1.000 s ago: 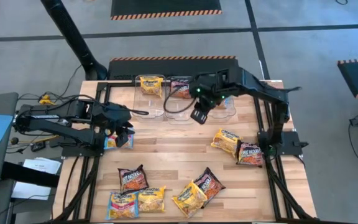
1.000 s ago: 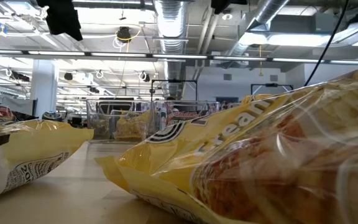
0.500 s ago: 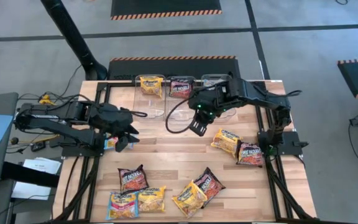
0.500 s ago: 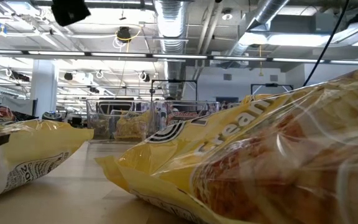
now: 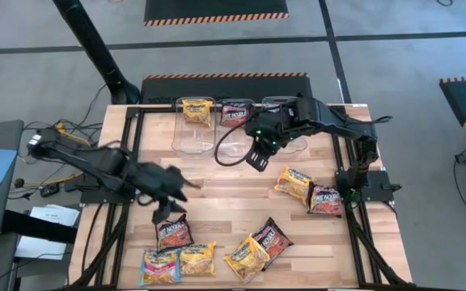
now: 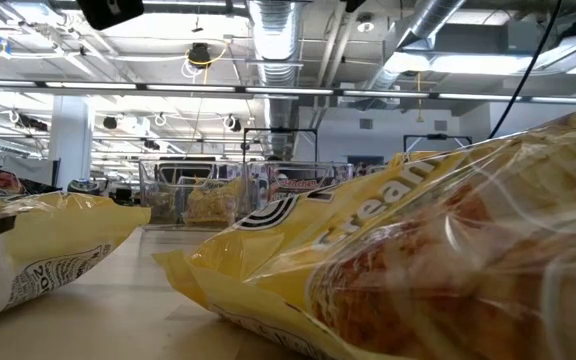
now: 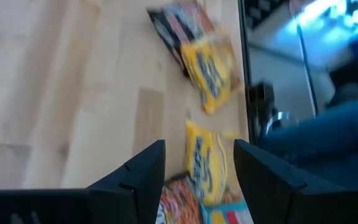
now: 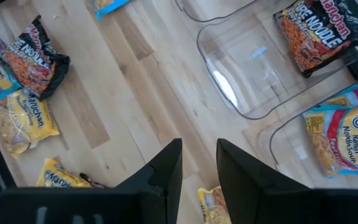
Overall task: Sort Maruchan noodles
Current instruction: Put the yellow noodle pack in the left transparent bin
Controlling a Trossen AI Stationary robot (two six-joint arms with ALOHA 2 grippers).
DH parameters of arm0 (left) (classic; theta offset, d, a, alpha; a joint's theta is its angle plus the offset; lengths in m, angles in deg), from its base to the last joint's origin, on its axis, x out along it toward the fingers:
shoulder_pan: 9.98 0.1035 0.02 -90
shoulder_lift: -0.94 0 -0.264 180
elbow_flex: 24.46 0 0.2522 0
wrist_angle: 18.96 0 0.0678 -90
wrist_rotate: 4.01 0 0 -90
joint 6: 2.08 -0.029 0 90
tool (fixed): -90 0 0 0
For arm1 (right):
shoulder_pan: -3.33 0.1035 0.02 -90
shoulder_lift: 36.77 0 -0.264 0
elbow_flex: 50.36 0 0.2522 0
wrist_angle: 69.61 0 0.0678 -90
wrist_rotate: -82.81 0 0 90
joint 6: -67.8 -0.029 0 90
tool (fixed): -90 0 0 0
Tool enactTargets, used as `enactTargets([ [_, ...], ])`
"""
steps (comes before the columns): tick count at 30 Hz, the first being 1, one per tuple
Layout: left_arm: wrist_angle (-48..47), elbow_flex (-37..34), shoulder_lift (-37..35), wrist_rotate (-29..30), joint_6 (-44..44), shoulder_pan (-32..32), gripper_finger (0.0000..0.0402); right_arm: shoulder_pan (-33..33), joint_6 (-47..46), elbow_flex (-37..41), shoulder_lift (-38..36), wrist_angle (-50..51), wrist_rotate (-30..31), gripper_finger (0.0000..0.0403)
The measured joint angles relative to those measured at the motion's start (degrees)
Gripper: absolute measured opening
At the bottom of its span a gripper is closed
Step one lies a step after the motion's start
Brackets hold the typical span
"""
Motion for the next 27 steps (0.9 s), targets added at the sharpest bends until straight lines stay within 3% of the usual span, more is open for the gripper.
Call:
enactTargets([
  [13,7.56,0.0,13.57,-4.27,2.41,-5.25,0.0177,-0.63,5.73,0.0,0.02,0.02,-0.02,0.0125],
  [27,12.16,0.0,25.2,-7.99,7.18,-6.0,0.0177,-0.67,8.79,0.0,0.02,0.01,-0.04,0.0125],
])
